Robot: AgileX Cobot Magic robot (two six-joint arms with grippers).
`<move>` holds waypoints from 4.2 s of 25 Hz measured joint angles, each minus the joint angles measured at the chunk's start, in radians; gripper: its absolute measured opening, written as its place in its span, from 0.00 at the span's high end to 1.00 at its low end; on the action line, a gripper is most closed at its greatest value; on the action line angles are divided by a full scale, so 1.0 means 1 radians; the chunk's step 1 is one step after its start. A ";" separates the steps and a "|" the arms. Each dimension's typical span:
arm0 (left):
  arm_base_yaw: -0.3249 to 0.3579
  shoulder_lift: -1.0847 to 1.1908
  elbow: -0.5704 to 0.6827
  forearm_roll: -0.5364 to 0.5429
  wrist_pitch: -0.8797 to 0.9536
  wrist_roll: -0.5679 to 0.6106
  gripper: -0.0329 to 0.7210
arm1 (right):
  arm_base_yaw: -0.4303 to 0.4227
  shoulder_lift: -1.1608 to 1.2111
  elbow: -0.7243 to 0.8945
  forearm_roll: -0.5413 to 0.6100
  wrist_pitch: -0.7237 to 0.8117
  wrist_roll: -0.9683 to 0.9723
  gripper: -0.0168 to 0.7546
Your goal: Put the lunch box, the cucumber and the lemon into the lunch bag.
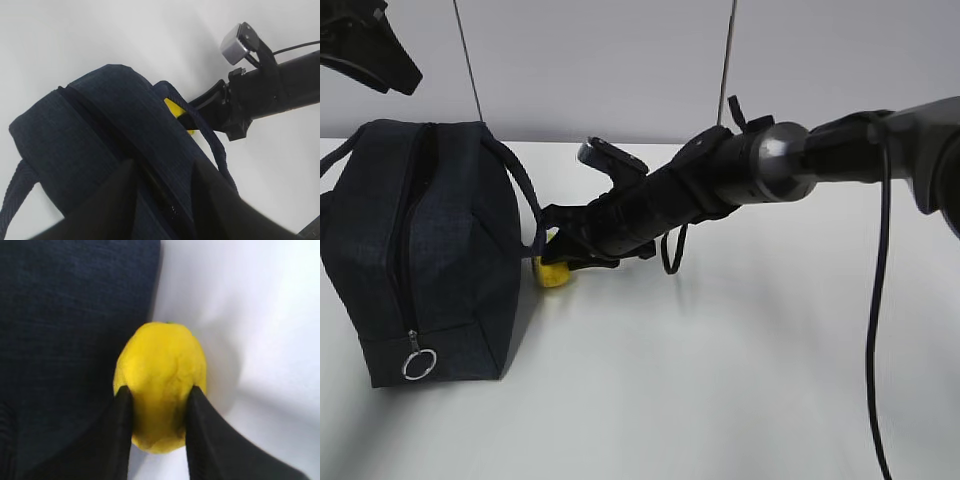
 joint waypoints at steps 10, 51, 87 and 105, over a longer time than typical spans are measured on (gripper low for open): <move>0.000 0.000 0.000 0.036 0.000 0.000 0.64 | -0.071 -0.111 0.004 -0.323 0.126 0.160 0.73; 0.092 -0.307 0.254 0.045 -0.193 -0.030 0.63 | 0.098 -0.392 0.004 0.007 0.187 -0.145 0.76; 0.092 -0.348 0.255 0.087 -0.110 -0.030 0.63 | 0.162 -0.215 0.004 -0.032 -0.085 -0.140 0.76; 0.092 -0.348 0.255 0.087 -0.107 -0.030 0.63 | 0.162 -0.165 0.004 -0.062 -0.002 -0.158 0.75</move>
